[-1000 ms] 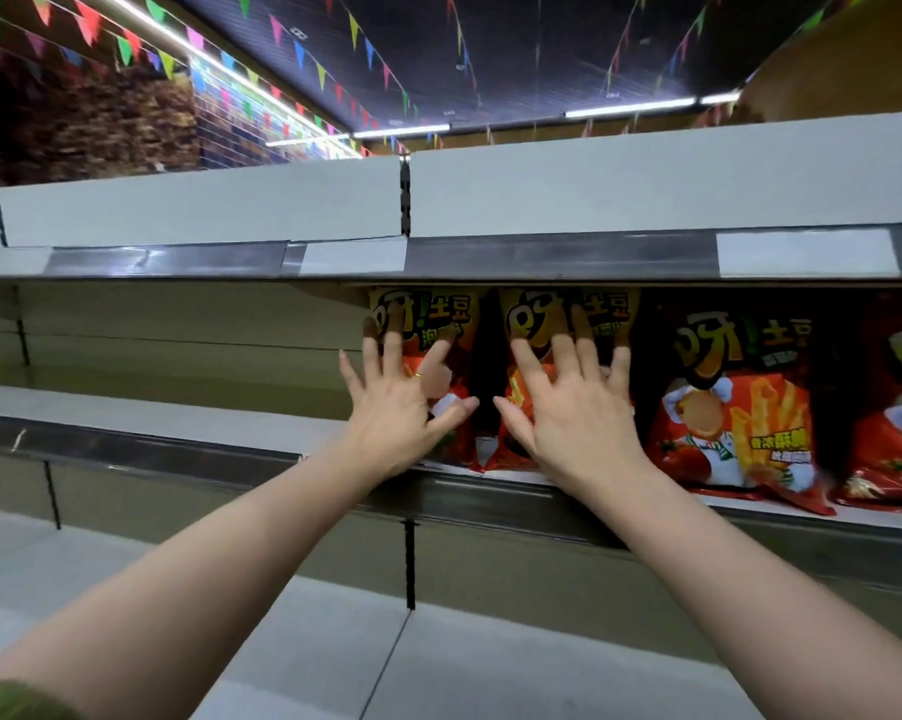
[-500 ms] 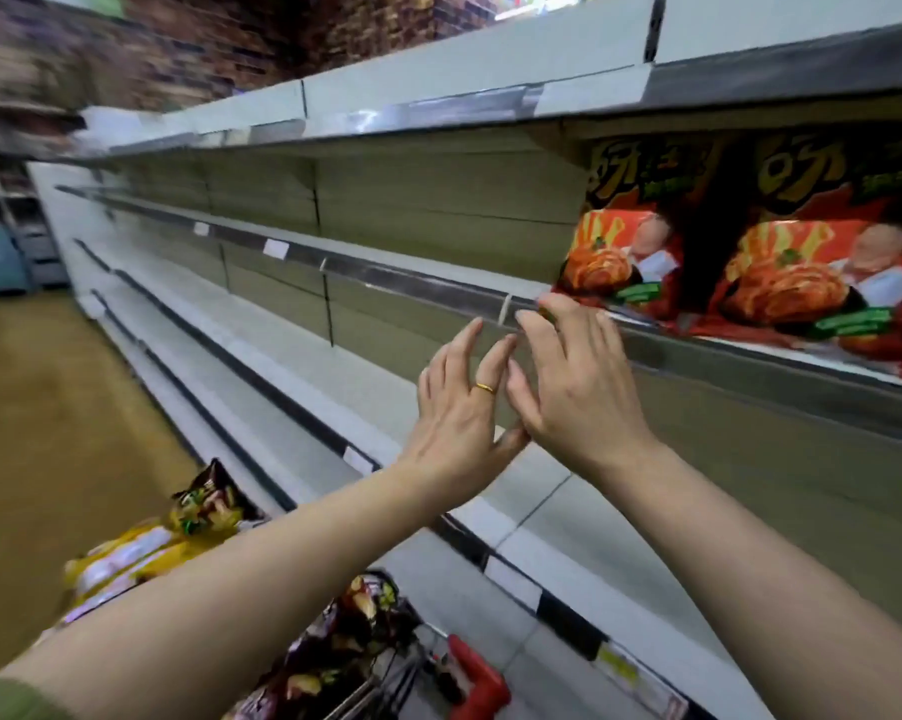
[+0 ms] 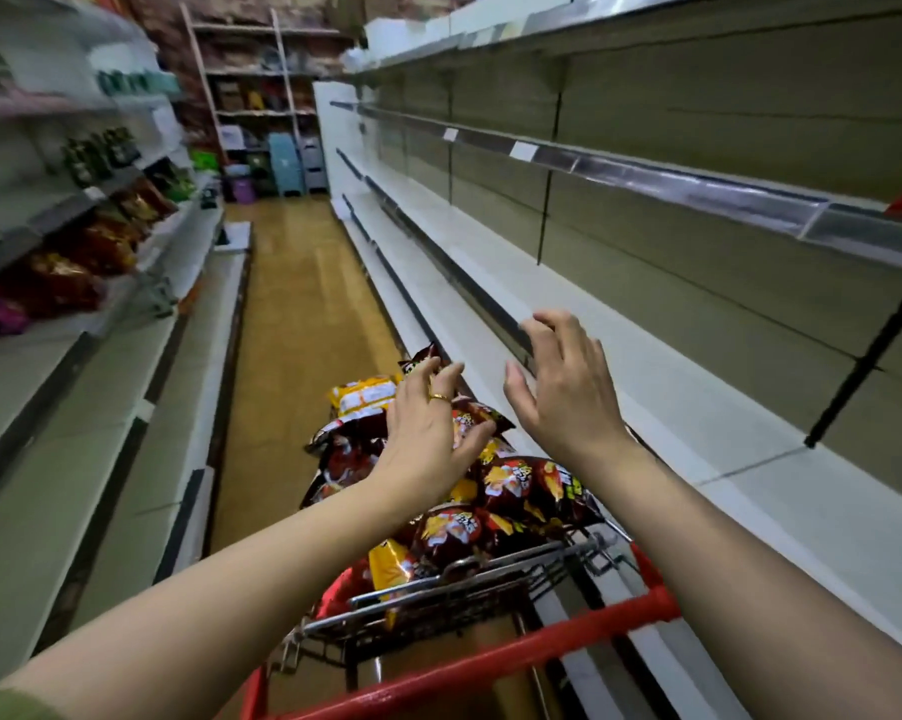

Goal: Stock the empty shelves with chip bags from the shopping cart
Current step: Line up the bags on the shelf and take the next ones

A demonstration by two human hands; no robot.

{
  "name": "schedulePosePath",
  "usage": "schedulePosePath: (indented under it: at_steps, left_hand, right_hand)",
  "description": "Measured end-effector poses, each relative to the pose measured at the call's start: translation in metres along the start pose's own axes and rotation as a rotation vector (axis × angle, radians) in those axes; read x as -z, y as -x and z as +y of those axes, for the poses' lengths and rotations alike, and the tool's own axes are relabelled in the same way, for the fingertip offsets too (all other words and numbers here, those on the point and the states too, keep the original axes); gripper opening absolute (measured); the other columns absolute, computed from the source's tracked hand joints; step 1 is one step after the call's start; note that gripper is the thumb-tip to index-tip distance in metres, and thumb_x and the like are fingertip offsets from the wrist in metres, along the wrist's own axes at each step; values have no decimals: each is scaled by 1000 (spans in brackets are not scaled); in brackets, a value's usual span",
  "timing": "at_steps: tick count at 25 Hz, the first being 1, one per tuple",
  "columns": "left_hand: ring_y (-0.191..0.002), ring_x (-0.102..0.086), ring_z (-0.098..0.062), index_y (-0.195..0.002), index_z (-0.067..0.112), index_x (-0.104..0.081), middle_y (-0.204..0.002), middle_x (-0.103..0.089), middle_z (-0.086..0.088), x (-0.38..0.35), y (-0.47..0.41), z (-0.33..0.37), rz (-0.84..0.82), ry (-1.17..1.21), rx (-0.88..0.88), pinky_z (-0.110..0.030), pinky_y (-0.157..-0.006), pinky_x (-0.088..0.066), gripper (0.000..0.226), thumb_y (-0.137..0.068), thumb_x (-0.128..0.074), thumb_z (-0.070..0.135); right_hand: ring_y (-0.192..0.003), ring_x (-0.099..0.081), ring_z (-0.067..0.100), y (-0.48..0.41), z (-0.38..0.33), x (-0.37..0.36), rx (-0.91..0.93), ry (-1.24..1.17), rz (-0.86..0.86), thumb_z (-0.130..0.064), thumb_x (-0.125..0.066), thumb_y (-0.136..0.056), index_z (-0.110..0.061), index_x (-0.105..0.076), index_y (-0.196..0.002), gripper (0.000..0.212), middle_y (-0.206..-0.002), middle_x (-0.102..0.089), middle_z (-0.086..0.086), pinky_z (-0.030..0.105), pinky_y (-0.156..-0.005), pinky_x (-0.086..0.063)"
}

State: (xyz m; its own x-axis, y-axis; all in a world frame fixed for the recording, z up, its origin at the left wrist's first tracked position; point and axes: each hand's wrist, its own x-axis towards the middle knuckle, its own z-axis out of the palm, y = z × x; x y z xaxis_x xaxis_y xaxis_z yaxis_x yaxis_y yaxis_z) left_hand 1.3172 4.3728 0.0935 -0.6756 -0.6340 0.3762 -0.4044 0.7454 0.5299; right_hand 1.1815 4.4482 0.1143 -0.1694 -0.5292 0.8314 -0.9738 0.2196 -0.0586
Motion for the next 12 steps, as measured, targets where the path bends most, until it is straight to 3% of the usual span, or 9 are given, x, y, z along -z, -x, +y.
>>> schedulePosePath:
  at_steps: [12]
  left_hand:
    - [-139, -19, -21, -146, 14, -25, -147, -21, -5, -34, 19, -62, -190, 16, 162, -37, -116, -18, 66, -92, -54, 38]
  right_hand:
    - [-81, -64, 32, 48, -18, -73, -48, -184, -318, -26, -44, -81, 2, -59, -106, 40, -102, -59, 19, 40, -72, -55]
